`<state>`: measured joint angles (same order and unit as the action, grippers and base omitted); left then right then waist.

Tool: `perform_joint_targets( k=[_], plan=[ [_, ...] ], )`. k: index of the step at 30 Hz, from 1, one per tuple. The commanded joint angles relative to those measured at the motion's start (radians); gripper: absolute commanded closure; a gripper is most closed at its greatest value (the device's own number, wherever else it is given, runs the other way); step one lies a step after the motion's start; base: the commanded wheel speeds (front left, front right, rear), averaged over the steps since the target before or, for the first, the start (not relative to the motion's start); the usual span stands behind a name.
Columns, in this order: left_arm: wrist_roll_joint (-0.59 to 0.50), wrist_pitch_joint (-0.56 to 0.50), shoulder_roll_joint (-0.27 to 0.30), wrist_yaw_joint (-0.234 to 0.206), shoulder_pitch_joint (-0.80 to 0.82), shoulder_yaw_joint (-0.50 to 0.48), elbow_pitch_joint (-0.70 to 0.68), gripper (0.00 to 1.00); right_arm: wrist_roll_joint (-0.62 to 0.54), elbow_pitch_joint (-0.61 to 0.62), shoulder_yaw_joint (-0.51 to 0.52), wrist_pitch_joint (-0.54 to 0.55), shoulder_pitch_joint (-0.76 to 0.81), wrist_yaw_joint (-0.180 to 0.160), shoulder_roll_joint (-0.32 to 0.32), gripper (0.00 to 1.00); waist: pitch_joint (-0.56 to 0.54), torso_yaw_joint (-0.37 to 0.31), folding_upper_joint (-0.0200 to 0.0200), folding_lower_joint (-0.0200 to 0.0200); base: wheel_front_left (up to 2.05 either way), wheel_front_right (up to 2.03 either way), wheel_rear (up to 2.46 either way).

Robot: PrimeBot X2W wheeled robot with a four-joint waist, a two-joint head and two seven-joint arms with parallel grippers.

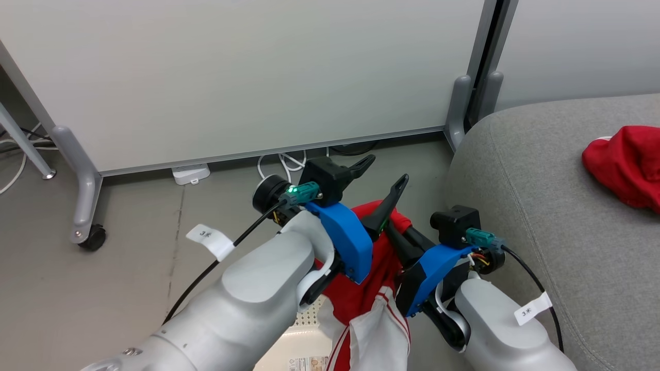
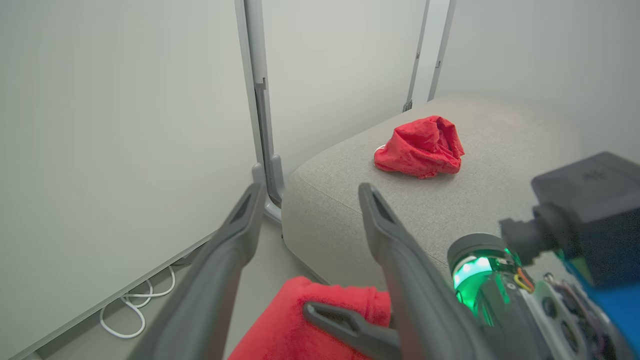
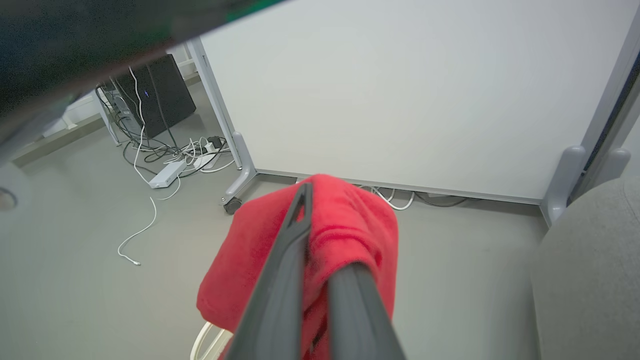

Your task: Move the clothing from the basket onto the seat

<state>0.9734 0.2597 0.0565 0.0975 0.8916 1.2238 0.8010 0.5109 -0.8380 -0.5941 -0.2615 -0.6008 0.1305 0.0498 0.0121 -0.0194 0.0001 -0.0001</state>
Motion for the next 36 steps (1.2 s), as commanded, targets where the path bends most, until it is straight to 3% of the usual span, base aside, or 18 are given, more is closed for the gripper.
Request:
perform_joint_targets(
  k=[1,11,15,23,36],
  plan=[
    [-0.017,0.006,0.015,-0.006,-0.018,-0.020,-0.011,0.00,-0.012,0.008,0.012,-0.005,0.013,0.000,0.001,1.00,0.003,0.000,-0.0001,0.0001,0.00,0.00,0.00],
    [-0.257,0.006,0.149,-0.081,-0.256,-0.333,-0.286,0.00,-0.107,0.084,0.118,-0.004,0.050,0.000,0.001,1.00,0.032,-0.008,-0.0001,0.0001,0.00,0.00,0.00],
    [-0.372,0.006,0.180,-0.089,-0.397,-0.458,-0.396,0.00,-0.138,0.132,0.159,-0.005,0.077,0.000,0.001,1.00,0.041,-0.016,-0.0001,0.0001,0.00,0.00,0.00],
    [-0.505,0.007,0.184,-0.066,-0.646,-0.690,-0.497,0.00,-0.202,0.218,0.217,-0.004,0.166,0.000,0.001,1.00,0.054,-0.039,-0.0001,0.0001,0.00,0.00,0.00],
    [-0.643,0.007,0.127,-0.001,-0.783,-0.877,-0.530,0.00,-0.235,0.336,0.286,0.029,0.275,0.000,0.001,1.00,0.054,-0.076,-0.0001,0.0001,0.00,0.00,0.00]
  ],
)
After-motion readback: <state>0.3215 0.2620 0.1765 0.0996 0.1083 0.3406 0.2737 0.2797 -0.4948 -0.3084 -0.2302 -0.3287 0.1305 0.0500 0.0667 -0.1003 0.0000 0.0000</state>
